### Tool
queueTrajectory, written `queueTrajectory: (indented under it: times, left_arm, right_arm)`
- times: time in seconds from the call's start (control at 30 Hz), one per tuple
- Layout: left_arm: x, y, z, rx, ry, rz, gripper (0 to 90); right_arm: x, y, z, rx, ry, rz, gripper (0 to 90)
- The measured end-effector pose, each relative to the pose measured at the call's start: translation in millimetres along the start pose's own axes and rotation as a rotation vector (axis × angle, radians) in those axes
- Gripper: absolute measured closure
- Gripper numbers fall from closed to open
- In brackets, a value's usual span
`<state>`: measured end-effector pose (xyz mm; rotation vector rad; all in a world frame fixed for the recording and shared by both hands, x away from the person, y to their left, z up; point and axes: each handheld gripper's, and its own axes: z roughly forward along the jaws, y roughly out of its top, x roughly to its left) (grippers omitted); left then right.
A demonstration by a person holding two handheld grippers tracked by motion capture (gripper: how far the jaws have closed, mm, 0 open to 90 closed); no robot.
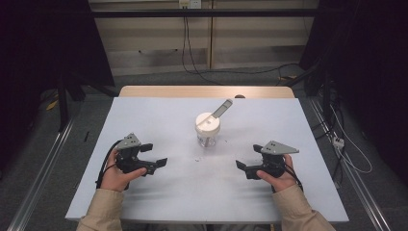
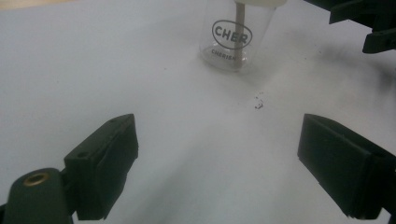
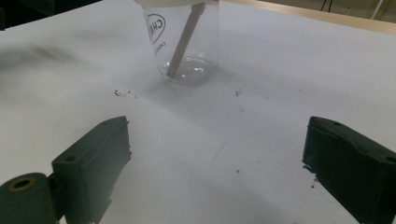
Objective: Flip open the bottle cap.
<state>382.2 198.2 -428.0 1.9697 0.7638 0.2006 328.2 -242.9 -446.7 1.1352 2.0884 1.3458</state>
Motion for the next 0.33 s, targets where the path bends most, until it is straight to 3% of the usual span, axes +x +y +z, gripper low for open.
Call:
queueTrajectory:
  times: [0.33]
  left_arm:
    - [1.6, -9.0, -5.7, 0.002, 0.025, -0.001, 8.7]
  right_arm:
    - [-6.3, -6.8, -13.4, -0.010, -0.020, 0.014, 7.0]
